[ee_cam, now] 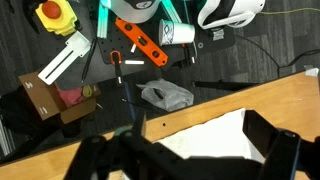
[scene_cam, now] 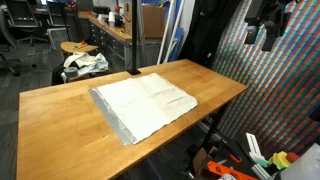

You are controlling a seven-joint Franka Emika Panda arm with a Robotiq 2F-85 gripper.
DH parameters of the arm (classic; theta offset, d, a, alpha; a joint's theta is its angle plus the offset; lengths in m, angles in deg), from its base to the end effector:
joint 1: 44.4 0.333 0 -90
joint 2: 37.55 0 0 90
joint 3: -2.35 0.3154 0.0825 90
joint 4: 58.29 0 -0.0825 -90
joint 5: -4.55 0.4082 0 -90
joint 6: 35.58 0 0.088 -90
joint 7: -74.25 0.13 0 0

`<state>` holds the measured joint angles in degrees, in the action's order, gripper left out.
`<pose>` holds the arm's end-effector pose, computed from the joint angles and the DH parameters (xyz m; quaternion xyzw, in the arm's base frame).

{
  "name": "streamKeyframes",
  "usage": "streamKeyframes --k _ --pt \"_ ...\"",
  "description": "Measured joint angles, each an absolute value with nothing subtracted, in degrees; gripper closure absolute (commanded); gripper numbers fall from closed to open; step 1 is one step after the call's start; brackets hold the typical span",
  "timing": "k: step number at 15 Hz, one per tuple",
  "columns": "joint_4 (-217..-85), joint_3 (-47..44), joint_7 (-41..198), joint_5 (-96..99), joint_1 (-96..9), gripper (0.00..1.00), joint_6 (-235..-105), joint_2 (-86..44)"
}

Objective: Fold the towel on the table

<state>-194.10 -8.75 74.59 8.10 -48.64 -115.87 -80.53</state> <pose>0.3055 -0.0852 0.5330 -0.9837 0.1006 0.1027 0.1076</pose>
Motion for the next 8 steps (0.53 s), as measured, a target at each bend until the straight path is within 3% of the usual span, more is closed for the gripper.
streamKeyframes --k 8 --pt "-193.6 -8.7 74.6 8.1 -48.6 0.0 -115.9 -80.8"
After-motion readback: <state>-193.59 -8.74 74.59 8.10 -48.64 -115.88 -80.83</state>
